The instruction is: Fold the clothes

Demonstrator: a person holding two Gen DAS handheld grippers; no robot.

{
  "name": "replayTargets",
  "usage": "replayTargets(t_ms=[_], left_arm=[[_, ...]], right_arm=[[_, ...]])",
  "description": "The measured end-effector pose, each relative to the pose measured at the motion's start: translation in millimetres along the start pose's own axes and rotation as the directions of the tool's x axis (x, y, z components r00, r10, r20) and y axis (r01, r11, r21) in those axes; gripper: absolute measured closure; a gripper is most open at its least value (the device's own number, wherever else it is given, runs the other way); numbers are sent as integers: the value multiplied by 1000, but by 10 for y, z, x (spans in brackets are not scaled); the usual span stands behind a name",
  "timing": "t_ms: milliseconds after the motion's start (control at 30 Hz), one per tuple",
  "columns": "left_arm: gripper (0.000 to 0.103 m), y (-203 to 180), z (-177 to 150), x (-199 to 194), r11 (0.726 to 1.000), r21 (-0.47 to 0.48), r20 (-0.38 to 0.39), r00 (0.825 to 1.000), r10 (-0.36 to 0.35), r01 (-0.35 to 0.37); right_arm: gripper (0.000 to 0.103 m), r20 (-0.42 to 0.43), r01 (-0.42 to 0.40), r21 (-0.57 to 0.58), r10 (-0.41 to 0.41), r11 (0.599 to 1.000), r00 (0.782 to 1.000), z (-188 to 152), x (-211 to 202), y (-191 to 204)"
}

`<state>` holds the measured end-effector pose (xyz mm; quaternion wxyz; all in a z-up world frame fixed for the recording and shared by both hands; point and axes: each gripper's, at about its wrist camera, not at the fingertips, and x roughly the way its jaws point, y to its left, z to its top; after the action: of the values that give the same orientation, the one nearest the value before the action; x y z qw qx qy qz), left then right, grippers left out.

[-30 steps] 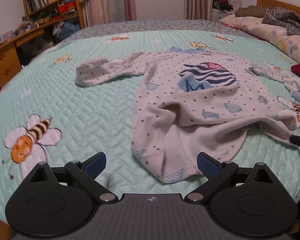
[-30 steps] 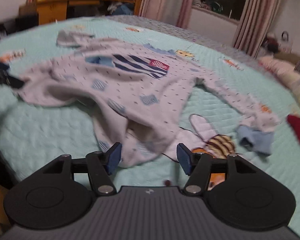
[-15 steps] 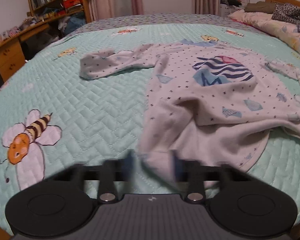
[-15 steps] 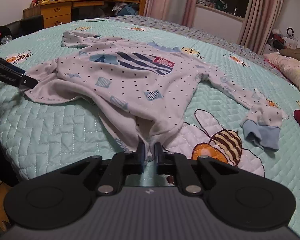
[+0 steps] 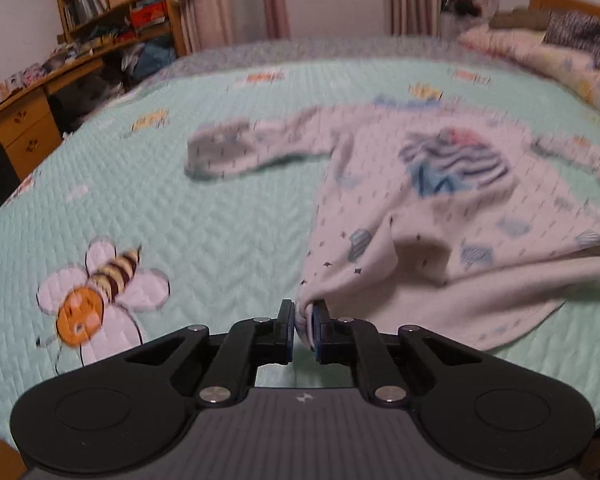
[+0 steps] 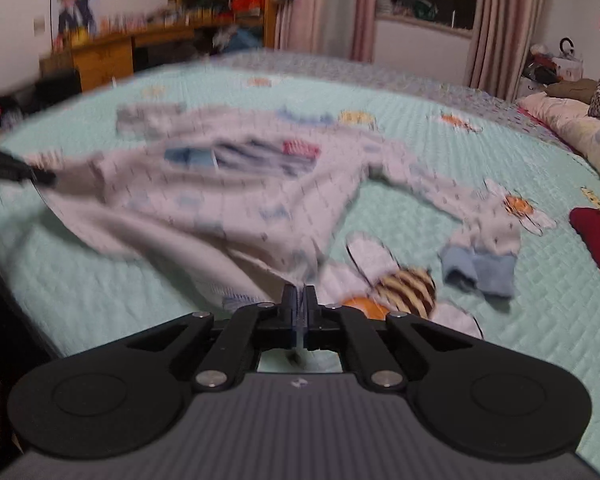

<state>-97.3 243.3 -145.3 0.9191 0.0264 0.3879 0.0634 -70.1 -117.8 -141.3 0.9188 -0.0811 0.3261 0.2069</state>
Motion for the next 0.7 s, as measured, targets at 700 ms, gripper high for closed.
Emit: replayTargets(t_ms=[700], left_arm=[[93, 269, 304, -159, 980, -159, 88, 990, -108, 121]], right_arm=[[76, 51, -191, -540, 258, 820, 965, 163, 337, 1274]])
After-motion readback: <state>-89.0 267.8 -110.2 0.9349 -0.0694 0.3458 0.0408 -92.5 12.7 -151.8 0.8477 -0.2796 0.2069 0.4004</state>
